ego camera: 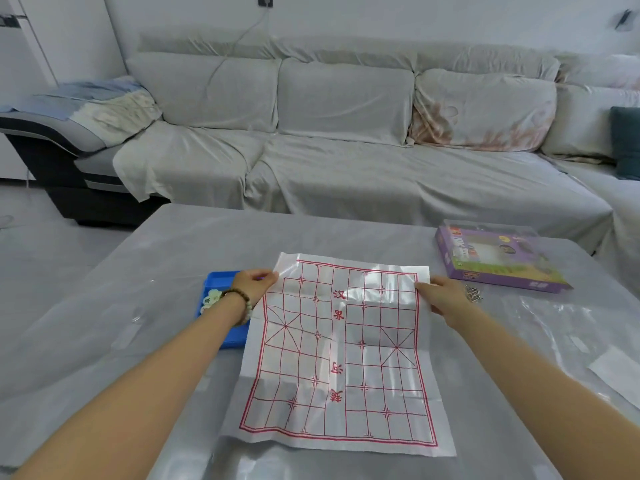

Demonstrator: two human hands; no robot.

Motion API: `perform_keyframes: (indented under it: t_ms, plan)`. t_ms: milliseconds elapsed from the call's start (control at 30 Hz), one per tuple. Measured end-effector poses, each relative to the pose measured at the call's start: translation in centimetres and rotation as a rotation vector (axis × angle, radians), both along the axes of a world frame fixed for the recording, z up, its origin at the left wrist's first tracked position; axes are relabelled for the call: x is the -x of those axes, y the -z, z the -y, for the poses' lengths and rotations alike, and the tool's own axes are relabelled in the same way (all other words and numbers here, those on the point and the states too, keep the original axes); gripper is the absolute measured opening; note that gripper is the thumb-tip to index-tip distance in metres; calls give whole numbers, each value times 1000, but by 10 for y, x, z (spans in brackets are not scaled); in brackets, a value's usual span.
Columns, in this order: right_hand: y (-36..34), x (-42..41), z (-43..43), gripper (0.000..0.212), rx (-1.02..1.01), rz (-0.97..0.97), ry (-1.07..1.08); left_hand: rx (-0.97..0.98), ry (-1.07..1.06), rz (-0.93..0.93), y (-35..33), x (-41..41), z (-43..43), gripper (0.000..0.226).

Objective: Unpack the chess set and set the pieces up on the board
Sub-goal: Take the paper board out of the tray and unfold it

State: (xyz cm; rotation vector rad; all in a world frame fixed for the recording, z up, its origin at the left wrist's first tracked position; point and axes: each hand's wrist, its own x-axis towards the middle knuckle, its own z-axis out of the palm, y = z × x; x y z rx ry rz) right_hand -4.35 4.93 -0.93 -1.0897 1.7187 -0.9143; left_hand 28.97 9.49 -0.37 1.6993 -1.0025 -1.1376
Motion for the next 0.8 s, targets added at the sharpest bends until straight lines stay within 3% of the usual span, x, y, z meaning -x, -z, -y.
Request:
perform_keyframes:
  t_ms: [67,133,233,367,467,600,700,800]
  plan:
    - [9,-5,2,33,53,-44,36,21,-2,66,6,0,10,34]
    - [21,-12,-6,47,193,-320,10,44,-10,78,13,2,18,34]
    - [43,-39,-41,54,382,-583,-320,45,-21,54,25,6,25,36]
    - [81,-71,-85,87,288,-834,-676,75,-145,56,32,-1,35,32]
    - [98,-71,-90,83,251,-940,-724,197,-95,184,28,-2,32,33]
    - [103,-59,-68,85,239,-1010,-697,349,241,594,33,26,7,43]
    - [102,-56,-58,91,240,-1018,-697,153,526,976,57,51,-10,54]
    - [103,-56,-57,84,225,-1025,-703,-42,621,1106,78,55,-20,58]
